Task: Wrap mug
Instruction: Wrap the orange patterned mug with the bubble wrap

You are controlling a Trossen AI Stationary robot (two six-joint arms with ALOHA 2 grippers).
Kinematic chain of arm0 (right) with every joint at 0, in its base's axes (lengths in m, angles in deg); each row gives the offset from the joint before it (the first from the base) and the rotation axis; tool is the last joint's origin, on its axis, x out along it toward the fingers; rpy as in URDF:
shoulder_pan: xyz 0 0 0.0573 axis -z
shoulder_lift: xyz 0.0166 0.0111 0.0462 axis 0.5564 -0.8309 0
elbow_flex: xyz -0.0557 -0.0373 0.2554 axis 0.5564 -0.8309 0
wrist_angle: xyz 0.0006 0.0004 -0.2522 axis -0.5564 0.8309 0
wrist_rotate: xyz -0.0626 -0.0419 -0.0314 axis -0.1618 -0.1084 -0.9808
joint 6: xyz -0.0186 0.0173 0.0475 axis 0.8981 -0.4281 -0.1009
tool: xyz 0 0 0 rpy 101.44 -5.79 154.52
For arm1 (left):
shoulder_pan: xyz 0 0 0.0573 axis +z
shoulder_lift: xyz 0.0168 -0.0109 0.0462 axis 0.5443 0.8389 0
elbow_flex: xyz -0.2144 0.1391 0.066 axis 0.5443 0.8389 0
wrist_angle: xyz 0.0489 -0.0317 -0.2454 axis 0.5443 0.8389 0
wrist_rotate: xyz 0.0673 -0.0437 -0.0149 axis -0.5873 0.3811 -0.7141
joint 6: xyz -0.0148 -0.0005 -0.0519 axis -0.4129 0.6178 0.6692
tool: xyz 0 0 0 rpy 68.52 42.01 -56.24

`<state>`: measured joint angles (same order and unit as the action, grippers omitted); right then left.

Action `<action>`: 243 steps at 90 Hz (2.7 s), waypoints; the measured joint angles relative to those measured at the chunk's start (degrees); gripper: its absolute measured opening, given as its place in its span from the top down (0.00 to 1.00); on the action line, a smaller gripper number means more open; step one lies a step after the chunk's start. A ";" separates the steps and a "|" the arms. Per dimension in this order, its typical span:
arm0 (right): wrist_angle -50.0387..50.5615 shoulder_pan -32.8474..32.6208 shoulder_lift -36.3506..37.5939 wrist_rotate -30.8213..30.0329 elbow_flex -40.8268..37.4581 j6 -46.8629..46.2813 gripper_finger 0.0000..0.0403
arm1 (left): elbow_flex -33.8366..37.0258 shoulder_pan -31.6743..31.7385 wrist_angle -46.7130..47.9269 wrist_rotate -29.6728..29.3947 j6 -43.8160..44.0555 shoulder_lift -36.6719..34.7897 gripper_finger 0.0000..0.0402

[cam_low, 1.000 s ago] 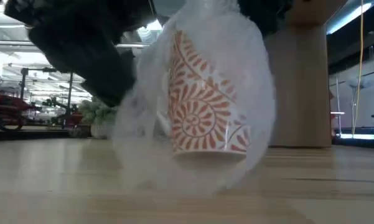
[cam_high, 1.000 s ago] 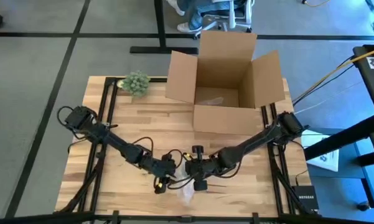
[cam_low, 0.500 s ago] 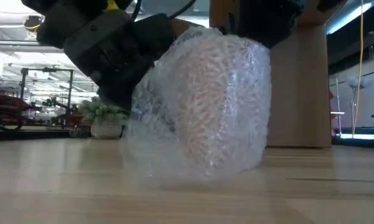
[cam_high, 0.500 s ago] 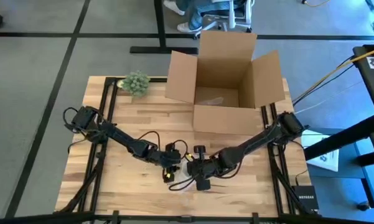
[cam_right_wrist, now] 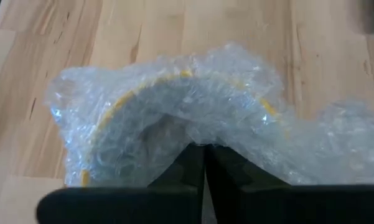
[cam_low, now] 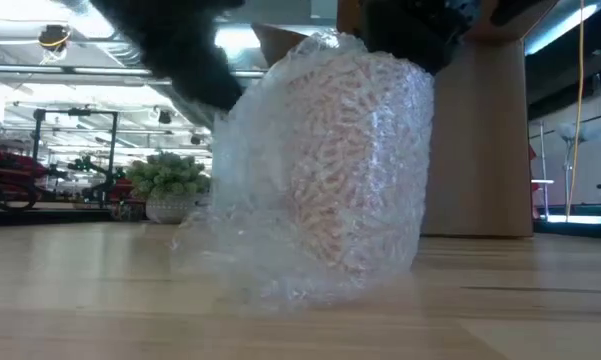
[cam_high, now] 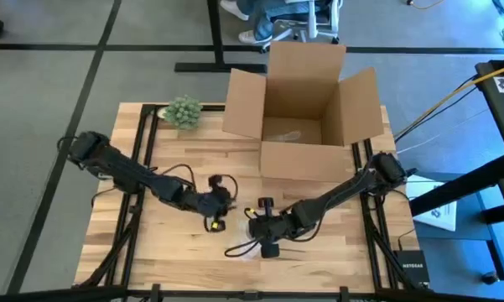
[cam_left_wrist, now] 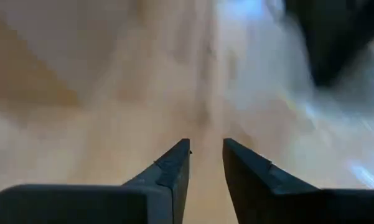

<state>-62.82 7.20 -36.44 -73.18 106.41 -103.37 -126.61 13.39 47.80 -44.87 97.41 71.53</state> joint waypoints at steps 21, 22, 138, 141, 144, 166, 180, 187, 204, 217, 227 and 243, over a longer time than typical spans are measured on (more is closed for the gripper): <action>-0.76 0.00 -0.05 -0.23 -0.06 0.08 1.00 | 0.02 3.75 -11.08 10.48 -3.28 4.19 0.81; -0.75 0.00 -0.05 -0.23 -0.07 0.08 1.00 | 0.02 3.66 -11.65 11.01 -3.30 4.42 0.81; 14.25 -0.69 -5.75 -0.97 11.74 -6.78 1.00 | -0.02 -3.46 -21.49 13.90 -4.30 12.79 0.81; 14.20 -0.47 -6.31 -0.32 11.84 -6.79 1.00 | -0.02 -3.46 -21.42 13.98 -4.30 12.79 0.81; 14.29 -0.18 -6.94 0.68 11.86 -6.73 1.00 | 0.00 -3.46 -21.46 13.84 -4.32 12.79 0.81; 17.33 0.49 -7.16 4.95 14.20 -5.78 1.00 | 0.02 -3.46 -21.82 13.81 -4.40 12.83 0.81; 25.40 0.28 -4.07 4.94 19.52 -5.84 1.00 | 0.08 -3.43 -21.57 13.40 -4.47 12.79 0.81; 28.99 0.28 -2.16 4.57 21.74 -6.21 1.00 | 0.09 -3.46 -21.60 13.37 -4.50 12.79 0.81; 30.54 0.81 -2.21 1.96 21.14 -8.61 1.00 | 0.09 -3.43 -21.68 13.39 -4.50 12.79 0.81; 24.79 1.27 -5.17 4.43 16.24 -8.76 1.00 | 0.08 -3.43 -22.16 13.39 -4.52 12.81 0.81; 21.26 1.29 -6.44 5.68 14.47 -8.66 1.00 | 0.02 -3.41 -22.07 13.61 -4.59 12.83 0.81; 21.26 1.31 -6.86 6.72 15.74 -7.48 1.00 | 0.04 -3.42 -22.04 13.63 -4.74 12.83 0.81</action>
<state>-41.57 8.51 -43.29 -66.46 122.15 -110.85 -126.58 9.97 25.76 -31.24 92.67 84.36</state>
